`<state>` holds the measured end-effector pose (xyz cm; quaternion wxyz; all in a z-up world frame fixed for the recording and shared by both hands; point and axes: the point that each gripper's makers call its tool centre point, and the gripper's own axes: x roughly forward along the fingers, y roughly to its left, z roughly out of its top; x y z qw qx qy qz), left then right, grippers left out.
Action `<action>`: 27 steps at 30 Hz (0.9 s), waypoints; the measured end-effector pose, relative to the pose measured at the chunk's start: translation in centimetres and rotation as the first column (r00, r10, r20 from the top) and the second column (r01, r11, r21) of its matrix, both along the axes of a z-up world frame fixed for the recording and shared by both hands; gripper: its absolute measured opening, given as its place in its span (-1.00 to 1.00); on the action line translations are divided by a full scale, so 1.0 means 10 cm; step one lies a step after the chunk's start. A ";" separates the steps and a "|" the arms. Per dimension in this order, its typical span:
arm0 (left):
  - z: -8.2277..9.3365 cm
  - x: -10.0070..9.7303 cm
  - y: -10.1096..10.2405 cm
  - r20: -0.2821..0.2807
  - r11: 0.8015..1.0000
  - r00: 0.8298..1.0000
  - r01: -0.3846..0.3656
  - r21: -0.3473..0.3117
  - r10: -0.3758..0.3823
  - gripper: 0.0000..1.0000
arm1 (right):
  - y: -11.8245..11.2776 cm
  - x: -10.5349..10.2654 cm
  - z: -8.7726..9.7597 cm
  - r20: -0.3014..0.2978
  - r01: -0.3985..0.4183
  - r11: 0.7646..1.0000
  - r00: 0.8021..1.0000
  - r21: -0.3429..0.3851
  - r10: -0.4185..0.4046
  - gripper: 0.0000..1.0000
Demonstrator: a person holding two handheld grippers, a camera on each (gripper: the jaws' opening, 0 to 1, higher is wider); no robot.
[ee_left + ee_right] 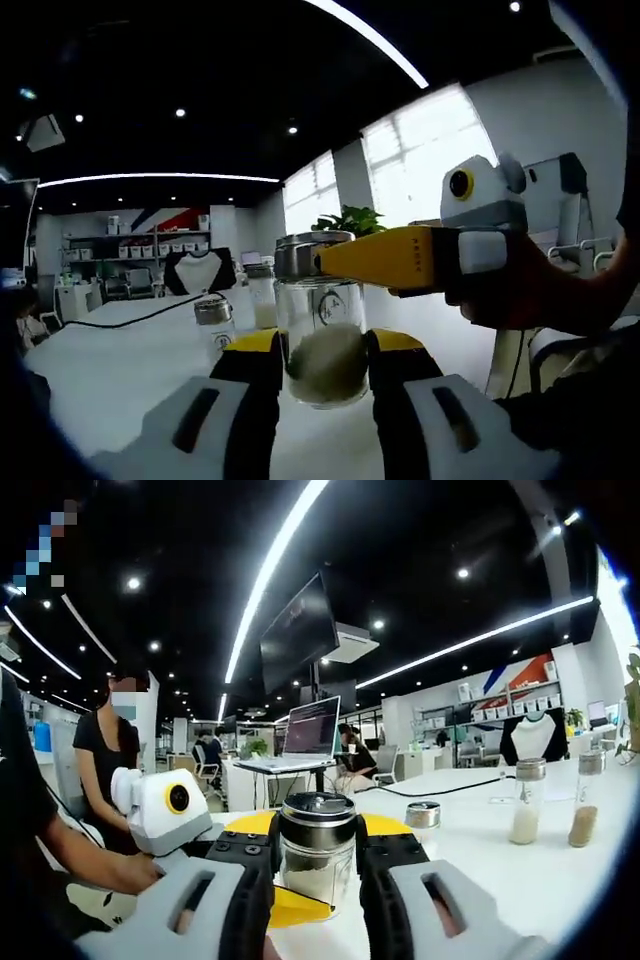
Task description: Rotate the seasoning bottle until the label or dispensing opening points toward the visible target arrow and the bottle remains upright within the marked orientation range
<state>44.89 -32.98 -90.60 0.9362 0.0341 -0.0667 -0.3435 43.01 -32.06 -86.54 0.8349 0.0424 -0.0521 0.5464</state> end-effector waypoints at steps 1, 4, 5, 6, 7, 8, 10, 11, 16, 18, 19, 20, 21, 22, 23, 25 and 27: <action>0.00 -0.01 0.00 0.001 1.000 1.000 0.010 -0.001 -0.010 -0.30 | 0.00 -0.02 0.00 0.001 -0.018 1.000 1.000 0.007 0.018 -0.44; 0.02 -0.05 -0.03 0.018 0.999 0.999 0.049 0.015 -0.050 -0.30 | -0.01 -0.06 0.01 -0.009 -0.059 0.998 0.998 0.012 0.059 -0.42; 0.04 -0.11 -0.07 0.012 0.994 0.994 0.110 -0.005 -0.109 -0.31 | -0.01 -0.07 0.02 -0.005 -0.071 0.997 0.997 0.010 0.071 -0.42; 0.05 -0.14 -0.09 0.000 0.988 0.988 0.153 -0.033 -0.154 -0.31 | -0.01 -0.09 0.03 -0.005 -0.087 0.996 0.996 0.010 0.087 -0.41; 0.06 -0.18 -0.10 -0.002 0.981 0.982 0.190 -0.049 -0.190 -0.31 | -0.01 -0.13 0.05 -0.008 -0.117 0.993 0.993 0.012 0.117 -0.40; 0.09 -0.22 -0.11 0.013 0.972 0.974 0.226 -0.061 -0.225 -0.31 | 0.00 -0.17 0.06 -0.009 -0.139 0.990 0.990 0.016 0.139 -0.38; 0.12 -0.28 -0.12 0.033 0.961 0.963 0.268 -0.068 -0.266 -0.31 | 0.01 -0.25 0.10 0.017 -0.192 0.981 0.981 0.017 0.192 -0.37; 0.13 -0.31 -0.14 0.036 0.953 0.955 0.295 -0.071 -0.293 -0.31 | 0.03 -0.31 0.08 0.000 -0.231 0.973 0.973 0.010 0.231 -0.36; 0.16 -0.43 -0.18 0.029 0.916 0.921 0.389 -0.100 -0.388 -0.31 | 0.05 -0.41 0.10 -0.040 -0.305 0.951 0.951 0.044 0.307 -0.34; 0.16 -0.51 -0.20 0.019 0.887 0.896 0.442 -0.132 -0.444 -0.31 | 0.08 -0.48 0.09 -0.068 -0.349 0.935 0.933 0.059 0.353 -0.33; 0.16 -0.52 -0.20 0.019 0.885 0.894 0.447 -0.131 -0.448 -0.31 | 0.08 -0.49 0.09 -0.070 -0.357 0.932 0.930 0.061 0.361 -0.33; 0.17 -0.53 -0.21 0.023 0.882 0.891 0.453 -0.127 -0.454 -0.31 | 0.08 -0.50 0.10 -0.065 -0.363 0.930 0.928 0.060 0.366 -0.33; 0.17 -0.55 -0.21 0.023 0.878 0.886 0.462 -0.126 -0.463 -0.31 | 0.08 -0.52 0.09 -0.065 -0.374 0.926 0.924 0.054 0.377 -0.32; 0.17 -0.57 -0.21 0.018 0.870 0.879 0.475 -0.131 -0.477 -0.31 | 0.08 -0.53 0.08 -0.065 -0.378 0.924 0.922 0.048 0.381 -0.32; 0.16 -0.58 -0.21 0.010 0.863 0.872 0.486 -0.137 -0.489 -0.31 | 0.08 -0.54 0.07 -0.066 -0.386 0.922 0.919 0.036 0.388 -0.32; 0.16 -0.61 -0.21 0.002 0.847 0.858 0.507 -0.158 -0.513 -0.31 | 0.09 -0.56 0.05 -0.064 -0.396 0.918 0.916 0.025 0.397 -0.32; 0.16 -0.62 -0.20 -0.010 0.837 0.850 0.517 -0.180 -0.527 -0.31 | 0.08 -0.56 0.01 -0.071 -0.406 0.914 0.911 0.006 0.405 -0.32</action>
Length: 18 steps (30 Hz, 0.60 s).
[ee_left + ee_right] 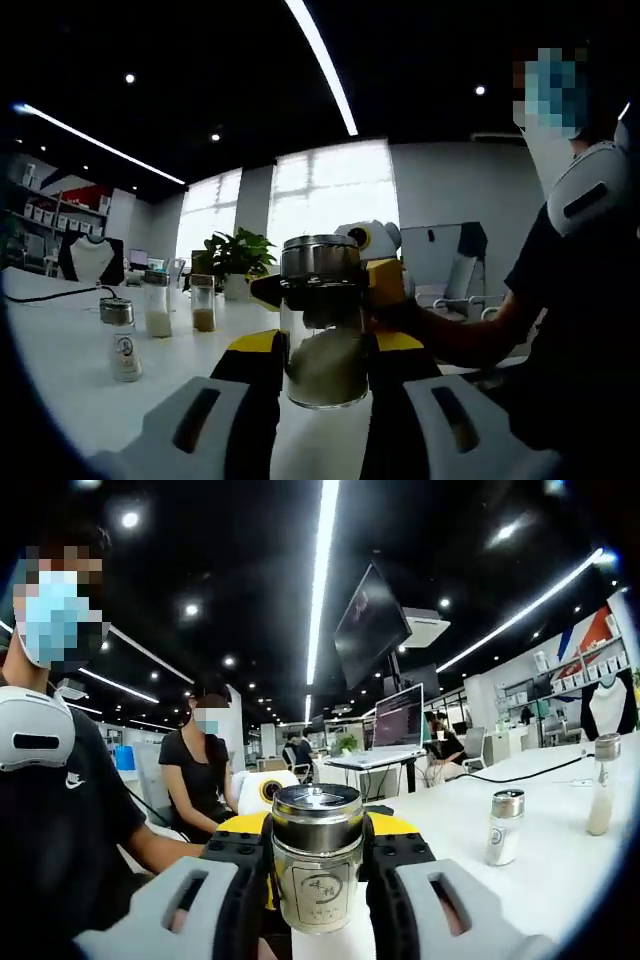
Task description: Rotate the seasoning bottle until the label or dispensing opening points toward the visible target arrow and the bottle remains upright within the marked orientation range
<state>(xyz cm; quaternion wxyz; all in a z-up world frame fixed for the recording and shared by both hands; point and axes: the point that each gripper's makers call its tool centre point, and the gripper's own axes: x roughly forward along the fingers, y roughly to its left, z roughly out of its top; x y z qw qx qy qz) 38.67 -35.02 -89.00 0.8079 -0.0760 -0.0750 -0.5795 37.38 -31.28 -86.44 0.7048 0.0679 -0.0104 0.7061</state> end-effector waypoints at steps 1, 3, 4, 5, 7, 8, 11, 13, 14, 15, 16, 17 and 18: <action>0.01 0.00 0.01 -0.004 1.000 1.000 -0.004 -0.006 0.004 -0.31 | -0.01 0.01 -0.01 0.002 0.004 1.000 1.000 -0.001 -0.004 -0.33; 0.01 0.02 0.01 -0.004 1.000 1.000 -0.019 0.002 0.019 -0.31 | -0.03 0.05 -0.03 -0.025 0.023 1.000 0.999 -0.011 -0.023 -0.33; 0.01 0.05 0.01 0.007 0.999 0.999 -0.043 0.011 0.042 -0.31 | -0.04 0.06 -0.03 -0.029 0.030 0.999 0.999 -0.011 -0.030 -0.34; 0.03 0.11 0.03 0.039 0.995 0.995 -0.094 0.019 0.093 -0.31 | -0.05 0.12 -0.02 -0.006 0.071 0.997 0.997 0.000 -0.071 -0.34; 0.03 0.16 0.02 0.048 0.990 0.990 -0.137 0.028 0.135 -0.31 | -0.05 0.19 0.01 0.042 0.136 0.991 0.990 0.010 -0.136 -0.34; 0.03 0.16 0.00 0.047 0.989 0.989 -0.142 0.032 0.140 -0.31 | -0.05 0.19 0.01 0.049 0.147 0.989 0.988 0.002 -0.147 -0.34; 0.03 0.21 -0.01 0.042 0.981 0.981 -0.189 0.036 0.188 -0.31 | -0.04 0.26 0.02 0.083 0.229 0.973 0.970 -0.007 -0.228 -0.34; 0.02 0.26 -0.01 0.061 0.971 0.971 -0.235 0.049 0.232 -0.30 | -0.02 0.32 0.02 0.057 0.302 0.953 0.952 -0.003 -0.301 -0.34; 0.01 0.31 0.01 0.071 0.960 0.960 -0.274 0.058 0.270 -0.30 | -0.01 0.35 0.02 0.062 0.334 0.942 0.941 0.000 -0.334 -0.34; 0.00 0.33 0.02 0.082 0.951 0.952 -0.300 0.071 0.294 -0.29 | 0.00 0.37 0.01 0.075 0.363 0.932 0.929 -0.004 -0.361 -0.34; -0.03 0.36 0.02 0.097 0.941 0.944 -0.325 0.091 0.316 -0.29 | 0.02 0.39 -0.02 0.100 0.406 0.914 0.910 -0.020 -0.402 -0.34; -0.06 0.40 0.02 0.112 0.927 0.932 -0.357 0.114 0.346 -0.28 | 0.03 0.41 -0.03 0.119 0.434 0.901 0.896 -0.028 -0.428 -0.34; -0.08 0.41 0.02 0.122 0.919 0.925 -0.374 0.126 0.359 -0.26 | 0.05 0.42 -0.03 0.128 0.464 0.885 0.880 -0.027 -0.457 -0.34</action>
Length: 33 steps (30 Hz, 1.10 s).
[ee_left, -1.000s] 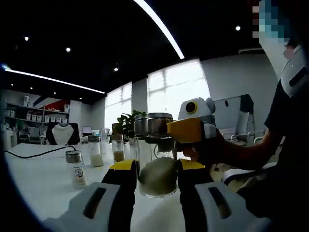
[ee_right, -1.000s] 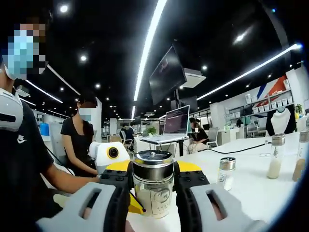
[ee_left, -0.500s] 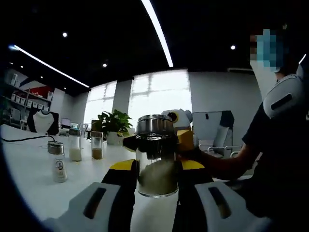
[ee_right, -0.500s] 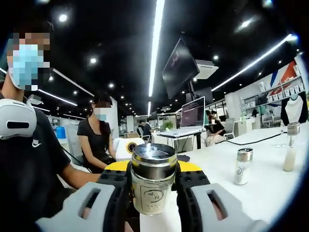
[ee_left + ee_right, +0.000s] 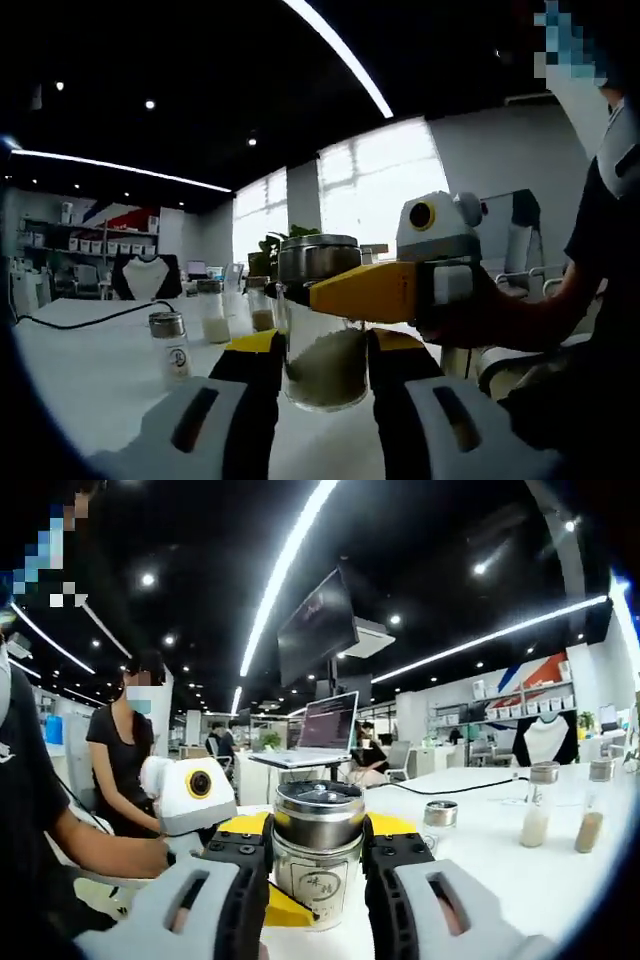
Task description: Rotate the seasoning bottle until the label or dispensing opening points toward the visible target arrow and the bottle remains upright within the marked orientation range
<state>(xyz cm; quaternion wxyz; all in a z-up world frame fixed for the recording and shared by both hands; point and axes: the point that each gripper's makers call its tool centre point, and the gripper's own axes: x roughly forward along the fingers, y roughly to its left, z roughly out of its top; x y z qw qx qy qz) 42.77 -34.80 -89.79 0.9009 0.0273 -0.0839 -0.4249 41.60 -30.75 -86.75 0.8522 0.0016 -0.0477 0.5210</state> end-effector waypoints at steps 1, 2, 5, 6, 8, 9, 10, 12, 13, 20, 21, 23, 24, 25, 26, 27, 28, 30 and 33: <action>-0.02 0.01 -0.01 0.004 1.000 1.000 -0.016 0.016 0.015 -0.24 | 0.00 0.00 0.00 0.002 0.010 1.000 1.000 0.001 -0.010 -0.34; -0.02 0.01 -0.02 0.003 1.000 1.000 -0.020 0.019 0.019 -0.23 | 0.02 0.01 0.00 0.013 0.027 1.000 1.000 0.000 -0.027 -0.34; -0.02 0.01 -0.02 0.005 0.999 0.999 -0.036 0.025 0.036 -0.22 | 0.00 0.03 0.01 0.002 0.050 0.998 0.999 0.030 -0.050 -0.34; -0.02 0.02 -0.02 0.003 0.999 0.999 -0.045 0.030 0.045 -0.22 | -0.01 0.04 0.02 -0.008 0.059 0.997 0.998 0.043 -0.058 -0.34; -0.04 0.04 -0.02 0.007 0.997 0.998 -0.067 0.050 0.066 -0.22 | -0.06 0.10 0.03 -0.057 0.104 0.990 0.993 0.100 -0.099 -0.34; -0.06 0.05 -0.02 0.009 0.995 0.997 -0.075 0.062 0.075 -0.22 | -0.08 0.11 0.02 -0.076 0.125 0.985 0.990 0.120 -0.116 -0.34; -0.09 0.06 -0.03 0.004 0.994 0.997 -0.083 0.076 0.083 -0.22 | -0.08 0.11 0.00 -0.071 0.132 0.985 0.990 0.115 -0.125 -0.34; -0.13 0.08 -0.03 -0.011 0.992 0.995 -0.098 0.082 0.099 -0.22 | -0.08 0.12 -0.04 -0.065 0.162 0.980 0.986 0.118 -0.155 -0.34; -0.15 0.09 -0.03 -0.021 0.991 0.994 -0.101 0.084 0.104 -0.22 | -0.07 0.11 -0.04 -0.060 0.169 0.979 0.985 0.117 -0.163 -0.34; -0.03 -0.01 0.09 -0.106 0.998 0.994 0.015 -0.055 -0.021 -0.26 | 0.04 -0.02 0.04 0.021 -0.007 0.997 1.000 0.074 0.005 -0.35; 0.04 -0.01 0.14 -0.068 0.998 0.997 0.019 -0.057 -0.023 -0.27 | 0.07 -0.06 0.02 0.027 -0.051 0.998 0.998 0.042 0.049 -0.36; 0.08 -0.05 0.14 -0.052 0.997 0.997 0.054 -0.063 -0.057 -0.27 | 0.09 -0.06 -0.03 0.010 -0.073 0.997 0.997 0.022 0.073 -0.36; 0.08 -0.05 0.13 -0.018 0.997 0.997 0.075 -0.027 -0.075 -0.27 | 0.10 -0.10 -0.03 -0.035 -0.110 0.993 0.993 0.052 0.112 -0.36; 0.06 -0.08 0.12 -0.026 0.995 0.995 0.096 -0.030 -0.097 -0.27 | 0.09 -0.10 -0.04 -0.085 -0.118 0.990 0.989 0.073 0.124 -0.36; 0.06 -0.10 0.13 -0.039 0.993 0.992 0.115 -0.039 -0.116 -0.27 | 0.08 -0.08 -0.05 -0.083 -0.119 0.990 0.989 0.074 0.125 -0.36; 0.06 -0.11 0.13 -0.038 0.991 0.991 0.126 -0.043 -0.127 -0.27 | 0.08 -0.08 -0.05 -0.083 -0.126 0.989 0.988 0.073 0.132 -0.36; 0.06 -0.14 0.13 -0.039 0.987 0.987 0.155 -0.052 -0.157 -0.27 | 0.09 -0.11 -0.05 -0.089 -0.147 0.986 0.984 0.074 0.153 -0.36; 0.07 -0.22 0.11 -0.061 0.971 0.972 0.221 -0.090 -0.227 -0.27 | 0.10 -0.16 -0.05 -0.124 -0.185 0.979 0.973 0.087 0.195 -0.36; 0.09 -0.28 0.12 -0.064 0.955 0.958 0.268 -0.130 -0.278 -0.27 | 0.11 -0.21 -0.02 -0.146 -0.222 0.969 0.960 0.111 0.237 -0.35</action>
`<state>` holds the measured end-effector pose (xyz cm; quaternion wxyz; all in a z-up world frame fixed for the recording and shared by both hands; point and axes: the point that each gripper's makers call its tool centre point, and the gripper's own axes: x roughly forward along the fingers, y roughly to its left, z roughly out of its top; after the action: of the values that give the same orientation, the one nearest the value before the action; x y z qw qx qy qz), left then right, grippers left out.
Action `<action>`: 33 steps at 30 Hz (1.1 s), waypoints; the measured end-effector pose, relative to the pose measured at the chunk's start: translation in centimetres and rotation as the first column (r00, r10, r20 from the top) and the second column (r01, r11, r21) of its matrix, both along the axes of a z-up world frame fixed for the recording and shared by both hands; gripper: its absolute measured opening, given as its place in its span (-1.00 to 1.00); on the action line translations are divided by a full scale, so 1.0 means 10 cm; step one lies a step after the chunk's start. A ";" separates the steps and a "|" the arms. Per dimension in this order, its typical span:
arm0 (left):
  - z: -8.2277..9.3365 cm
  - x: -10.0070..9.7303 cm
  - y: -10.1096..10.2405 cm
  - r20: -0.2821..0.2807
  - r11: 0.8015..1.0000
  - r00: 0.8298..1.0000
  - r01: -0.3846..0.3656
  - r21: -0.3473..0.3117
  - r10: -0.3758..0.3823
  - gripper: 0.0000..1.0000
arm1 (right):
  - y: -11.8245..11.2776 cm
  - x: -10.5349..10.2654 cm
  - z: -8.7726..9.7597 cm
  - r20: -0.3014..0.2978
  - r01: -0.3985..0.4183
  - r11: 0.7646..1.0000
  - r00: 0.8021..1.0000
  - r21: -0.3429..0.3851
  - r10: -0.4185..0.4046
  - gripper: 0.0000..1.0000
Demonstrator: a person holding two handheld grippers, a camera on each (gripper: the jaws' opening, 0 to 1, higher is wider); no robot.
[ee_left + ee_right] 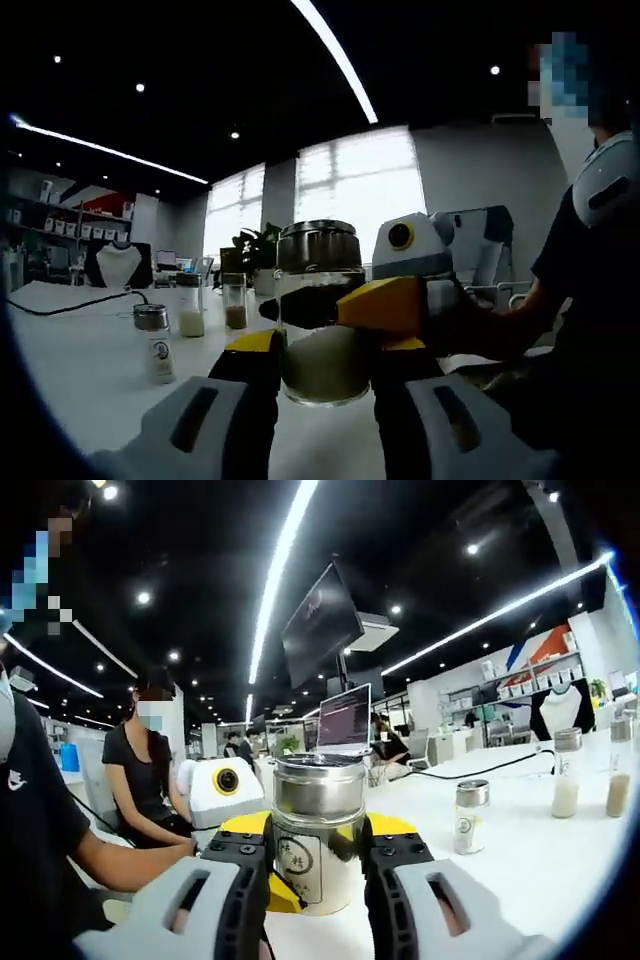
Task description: Rotate the seasoning bottle until the label or dispensing opening points toward the visible target arrow and the bottle remains upright within the marked orientation range
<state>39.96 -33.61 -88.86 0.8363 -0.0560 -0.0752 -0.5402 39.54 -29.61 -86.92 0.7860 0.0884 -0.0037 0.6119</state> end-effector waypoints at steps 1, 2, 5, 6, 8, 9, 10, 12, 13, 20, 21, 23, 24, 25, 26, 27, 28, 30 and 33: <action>0.00 -0.01 0.01 -0.005 1.000 1.000 0.011 -0.003 -0.011 -0.27 | 0.01 -0.02 0.00 -0.008 -0.021 1.000 1.000 0.002 0.021 -0.35; 0.00 -0.03 0.02 -0.003 1.000 1.000 0.023 -0.007 -0.023 -0.27 | -0.01 -0.02 0.00 -0.017 -0.043 0.999 0.999 0.002 0.043 -0.36; 0.03 -0.09 0.04 -0.015 0.997 0.998 0.066 -0.036 -0.067 -0.27 | -0.02 -0.07 0.02 -0.046 -0.088 0.996 0.995 0.013 0.089 -0.36; 0.04 -0.12 0.04 -0.029 0.994 0.995 0.094 -0.051 -0.096 -0.27 | -0.01 -0.11 0.03 -0.065 -0.114 0.993 0.991 0.024 0.115 -0.36; 0.06 -0.19 0.04 -0.045 0.987 0.988 0.142 -0.071 -0.145 -0.27 | 0.00 -0.17 0.04 -0.087 -0.153 0.987 0.984 0.042 0.156 -0.35; 0.06 -0.21 0.03 -0.056 0.985 0.986 0.154 -0.082 -0.159 -0.27 | 0.00 -0.19 0.05 -0.093 -0.161 0.986 0.982 0.050 0.166 -0.35; 0.07 -0.22 0.03 -0.067 0.981 0.983 0.166 -0.099 -0.173 -0.27 | 0.00 -0.18 0.05 -0.082 -0.153 0.987 0.984 0.047 0.157 -0.35; 0.04 -0.21 0.01 -0.066 0.983 0.984 0.161 -0.090 -0.167 -0.27 | 0.01 -0.20 0.04 -0.073 -0.146 0.989 0.986 0.029 0.148 -0.35; 0.03 -0.20 -0.01 -0.062 0.985 0.985 0.155 -0.080 -0.160 -0.27 | 0.01 -0.19 0.03 -0.056 -0.129 0.992 0.990 0.009 0.129 -0.35; 0.02 0.03 0.00 -0.040 0.999 0.999 -0.004 -0.048 0.002 -0.28 | -0.06 0.02 0.06 0.040 0.046 0.999 0.998 -0.004 -0.046 -0.36; 0.00 0.08 0.00 -0.040 0.999 0.999 -0.038 -0.032 0.037 -0.28 | -0.08 0.06 0.05 0.059 0.086 0.996 0.995 -0.016 -0.085 -0.36; -0.06 0.14 -0.02 -0.036 0.996 0.996 -0.087 0.021 0.088 -0.29 | -0.10 0.12 0.02 0.077 0.132 0.991 0.989 -0.034 -0.129 -0.35; -0.09 0.16 -0.04 -0.014 0.992 0.993 -0.116 0.056 0.117 -0.29 | -0.09 0.13 0.00 0.061 0.140 0.989 0.989 -0.044 -0.137 -0.35; -0.12 0.17 -0.07 -0.014 0.989 0.992 -0.126 0.074 0.127 -0.29 | -0.09 0.14 -0.01 0.050 0.141 0.989 0.989 -0.050 -0.139 -0.35; -0.14 0.17 -0.09 -0.015 0.987 0.990 -0.135 0.085 0.137 -0.29 | -0.09 0.16 -0.02 0.047 0.152 0.987 0.988 -0.053 -0.150 -0.35; -0.14 0.18 -0.10 -0.017 0.986 0.989 -0.142 0.083 0.144 -0.29 | -0.09 0.17 -0.02 0.054 0.160 0.986 0.986 -0.054 -0.157 -0.35; -0.15 0.21 -0.10 -0.034 0.985 0.987 -0.157 0.077 0.160 -0.29 | -0.10 0.18 -0.03 0.065 0.168 0.984 0.984 -0.058 -0.164 -0.35; -0.18 0.23 -0.09 -0.062 0.984 0.984 -0.161 0.075 0.166 -0.29 | -0.10 0.19 -0.07 0.073 0.172 0.982 0.983 -0.073 -0.167 -0.35; -0.18 0.23 -0.06 -0.034 0.979 0.983 -0.178 0.100 0.182 -0.30 | -0.09 0.18 -0.07 0.086 0.153 0.985 0.985 -0.073 -0.147 -0.35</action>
<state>42.26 -34.19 -90.70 0.8850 -0.0200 -0.0358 -0.4638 41.30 -30.51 -87.62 0.8320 0.0319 -0.0177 0.5536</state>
